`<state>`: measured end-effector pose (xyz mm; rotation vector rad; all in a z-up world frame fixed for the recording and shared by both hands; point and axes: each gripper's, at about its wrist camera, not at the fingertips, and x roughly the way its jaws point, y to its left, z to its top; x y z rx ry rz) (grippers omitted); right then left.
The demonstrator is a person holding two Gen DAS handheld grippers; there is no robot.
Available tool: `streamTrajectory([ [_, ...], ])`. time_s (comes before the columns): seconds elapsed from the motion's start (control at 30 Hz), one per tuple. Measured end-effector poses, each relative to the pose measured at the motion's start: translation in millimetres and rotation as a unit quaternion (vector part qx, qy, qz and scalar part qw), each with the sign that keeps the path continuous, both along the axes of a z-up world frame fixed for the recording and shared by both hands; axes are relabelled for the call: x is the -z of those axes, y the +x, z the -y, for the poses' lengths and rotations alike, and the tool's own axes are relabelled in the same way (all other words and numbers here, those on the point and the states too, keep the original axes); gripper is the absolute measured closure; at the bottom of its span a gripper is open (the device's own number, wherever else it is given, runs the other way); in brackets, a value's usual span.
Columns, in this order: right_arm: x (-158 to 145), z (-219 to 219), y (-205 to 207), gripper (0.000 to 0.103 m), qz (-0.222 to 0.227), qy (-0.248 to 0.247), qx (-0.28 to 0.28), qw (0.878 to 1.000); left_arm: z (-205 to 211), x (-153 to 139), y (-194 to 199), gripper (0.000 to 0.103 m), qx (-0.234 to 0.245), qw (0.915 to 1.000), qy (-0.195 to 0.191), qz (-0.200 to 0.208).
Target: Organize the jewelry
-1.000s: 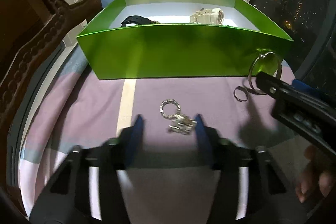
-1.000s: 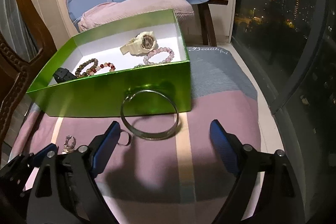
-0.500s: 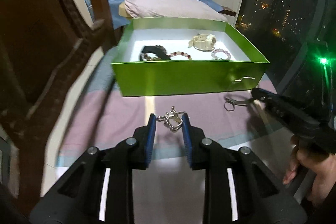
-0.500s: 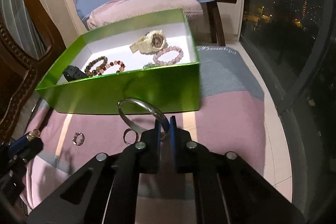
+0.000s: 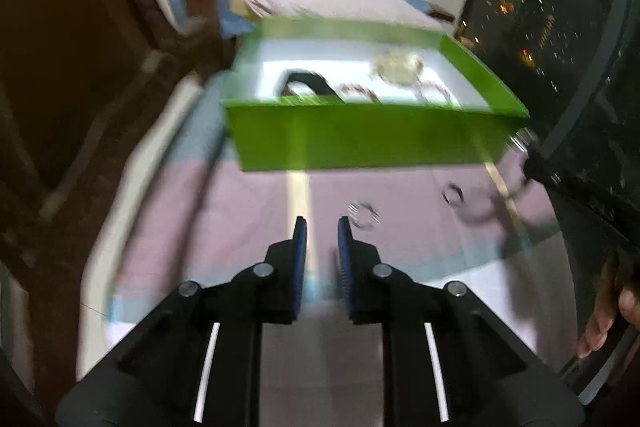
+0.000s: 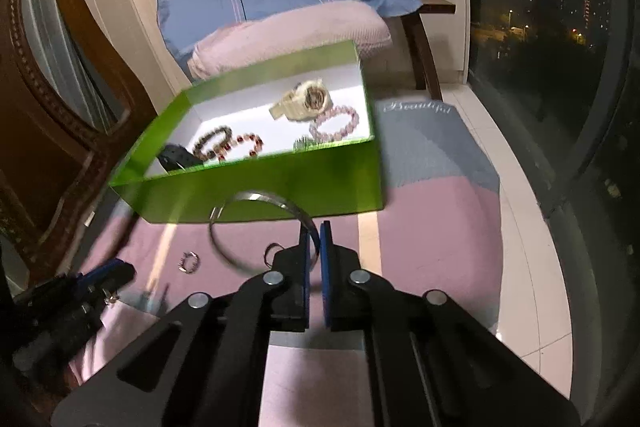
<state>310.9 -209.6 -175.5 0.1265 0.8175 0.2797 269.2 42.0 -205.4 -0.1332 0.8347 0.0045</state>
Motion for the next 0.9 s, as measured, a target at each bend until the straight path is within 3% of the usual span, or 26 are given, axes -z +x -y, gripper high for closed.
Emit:
streamTrajectory([
  [0.07, -6, 6, -3, 0.098, 0.005, 0.004, -0.001, 1.000, -24, -11, -5, 0.048, -0.023, 0.9997, -0.012, 0.004],
  [0.1, -9, 9, -5, 0.098, 0.008, 0.006, -0.001, 1.000, -31, -15, -7, 0.025, -0.030, 0.9994, -0.012, 0.008],
  [0.13, -11, 11, -6, 0.098, 0.009, 0.008, -0.003, 1.000, -39, -19, -12, 0.031, -0.033, 0.9992, -0.017, 0.016],
  [0.2, -12, 13, -8, 0.098, 0.011, 0.010, -0.006, 1.000, -39, -17, -14, 0.031, -0.022, 0.9996, -0.020, 0.005],
  [0.33, -14, 10, -10, 0.098, 0.014, 0.010, -0.015, 1.000, -12, 4, -11, 0.031, 0.010, 0.9991, 0.036, -0.019],
  [0.47, -13, 8, -11, 0.098, 0.010, 0.009, -0.023, 1.000, -6, 30, -9, 0.038, -0.009, 0.9969, 0.048, -0.061],
  [0.53, -11, 8, -11, 0.098, 0.008, 0.007, -0.024, 1.000, -3, 34, -14, 0.042, -0.045, 0.9946, 0.075, -0.056],
  [0.63, -9, 9, -10, 0.098, 0.003, 0.008, -0.023, 1.000, -1, 32, -28, 0.044, -0.110, 0.9907, 0.073, -0.035],
  [0.7, -6, 6, -10, 0.098, -0.001, 0.007, -0.028, 1.000, 14, 27, -39, 0.043, -0.116, 0.9888, 0.094, -0.005],
  [0.77, -4, 3, -11, 0.098, -0.004, 0.005, -0.033, 0.999, 30, 19, -52, 0.037, -0.132, 0.9849, 0.106, 0.036],
  [0.8, -3, 2, -11, 0.098, -0.005, 0.005, -0.035, 0.999, 37, 18, -56, 0.025, -0.137, 0.9823, 0.118, 0.049],
  [0.9, -2, 1, -12, 0.098, -0.007, 0.005, -0.040, 0.999, 63, 22, -58, 0.019, -0.124, 0.9787, 0.153, 0.059],
])
